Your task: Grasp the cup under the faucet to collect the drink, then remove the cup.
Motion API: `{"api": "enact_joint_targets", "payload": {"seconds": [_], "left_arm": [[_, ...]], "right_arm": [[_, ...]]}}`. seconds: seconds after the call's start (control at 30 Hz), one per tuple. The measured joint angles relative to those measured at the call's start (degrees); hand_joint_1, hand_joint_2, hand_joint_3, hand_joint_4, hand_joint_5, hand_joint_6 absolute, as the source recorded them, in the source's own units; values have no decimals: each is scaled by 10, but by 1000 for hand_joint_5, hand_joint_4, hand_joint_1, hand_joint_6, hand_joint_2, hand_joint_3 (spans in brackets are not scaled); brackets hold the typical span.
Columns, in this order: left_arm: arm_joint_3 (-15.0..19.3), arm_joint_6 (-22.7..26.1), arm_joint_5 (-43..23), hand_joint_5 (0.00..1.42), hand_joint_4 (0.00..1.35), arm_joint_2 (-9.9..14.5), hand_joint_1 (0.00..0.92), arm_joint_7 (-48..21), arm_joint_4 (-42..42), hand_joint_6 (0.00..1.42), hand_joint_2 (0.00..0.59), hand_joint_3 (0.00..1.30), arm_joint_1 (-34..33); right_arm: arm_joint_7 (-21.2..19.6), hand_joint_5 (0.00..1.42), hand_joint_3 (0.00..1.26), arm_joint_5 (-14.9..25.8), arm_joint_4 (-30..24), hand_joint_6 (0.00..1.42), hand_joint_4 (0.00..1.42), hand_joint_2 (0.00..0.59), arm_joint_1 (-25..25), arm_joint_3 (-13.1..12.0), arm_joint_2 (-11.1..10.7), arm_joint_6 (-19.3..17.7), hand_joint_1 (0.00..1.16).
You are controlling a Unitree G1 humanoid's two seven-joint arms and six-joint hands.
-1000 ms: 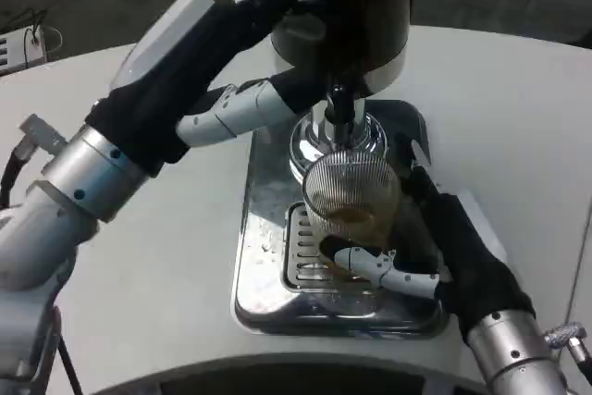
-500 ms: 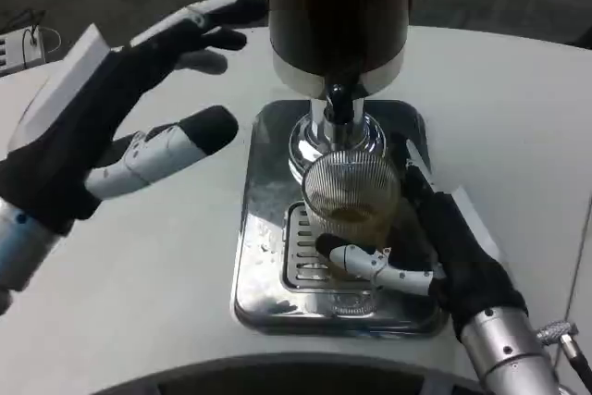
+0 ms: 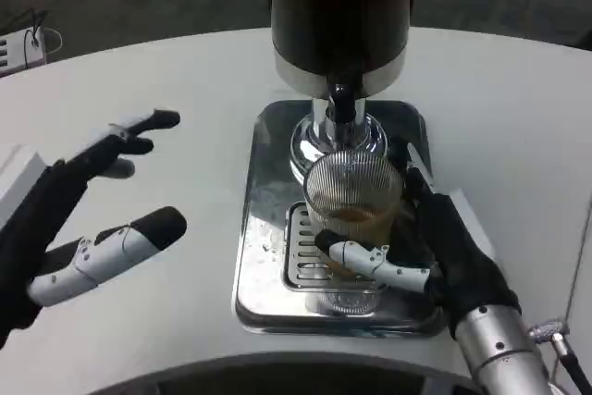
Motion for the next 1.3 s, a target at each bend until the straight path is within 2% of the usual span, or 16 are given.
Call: {"api": "enact_joint_targets", "payload": {"seconds": [0.47, 0.83, 1.17, 1.3], "left_arm": [[2, 10, 9, 186, 118, 11, 0, -1, -10, 279, 63, 212, 72], [2, 10, 9, 185, 123, 13, 0, -1, -10, 279, 63, 211, 103], [3, 10, 6, 185, 132, 21, 0, -5, -10, 279, 64, 210, 113], [3, 10, 5, 185, 137, 24, 0, -7, -10, 279, 64, 210, 114]], "right_arm": [[-20, 132, 0, 6, 38, 90, 60, 186, -24, 6, 10, -21, 848], [-52, 213, 15, 1, 65, 128, 128, 196, -32, 22, 29, -34, 861], [-116, 303, 116, -23, 95, 189, 218, 201, -41, 38, 59, -41, 875], [-138, 386, 210, -38, 102, 253, 308, 213, -42, 43, 69, -41, 896]]}}
